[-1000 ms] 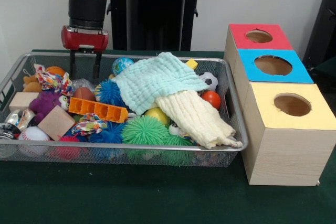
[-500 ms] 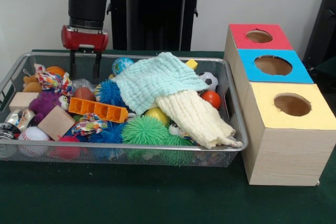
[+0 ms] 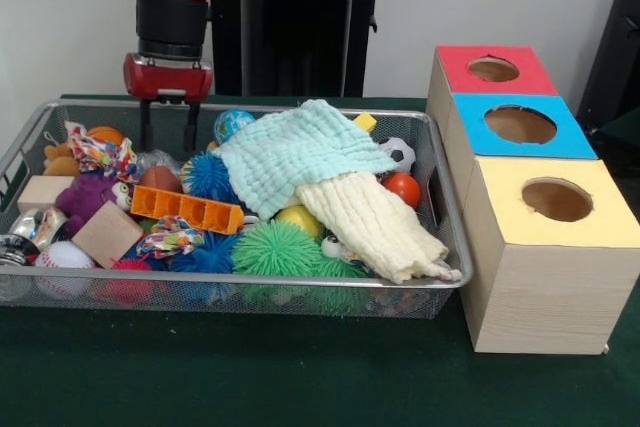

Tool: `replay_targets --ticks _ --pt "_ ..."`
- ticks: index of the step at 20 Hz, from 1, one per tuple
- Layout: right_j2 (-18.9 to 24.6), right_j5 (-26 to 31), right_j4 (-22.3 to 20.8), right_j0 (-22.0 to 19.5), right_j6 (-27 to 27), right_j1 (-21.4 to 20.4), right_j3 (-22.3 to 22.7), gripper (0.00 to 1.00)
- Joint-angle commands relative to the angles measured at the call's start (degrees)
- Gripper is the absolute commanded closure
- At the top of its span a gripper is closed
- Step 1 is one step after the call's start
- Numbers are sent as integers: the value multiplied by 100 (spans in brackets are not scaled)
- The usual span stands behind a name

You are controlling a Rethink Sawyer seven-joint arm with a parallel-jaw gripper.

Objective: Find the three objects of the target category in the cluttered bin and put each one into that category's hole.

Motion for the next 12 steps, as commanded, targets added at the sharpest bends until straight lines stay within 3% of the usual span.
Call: replay_targets --ticks 1,12 --pt "242 -49 -99 120 289 344 -407 0" --pt "544 138 -368 -139 281 301 -461 0"
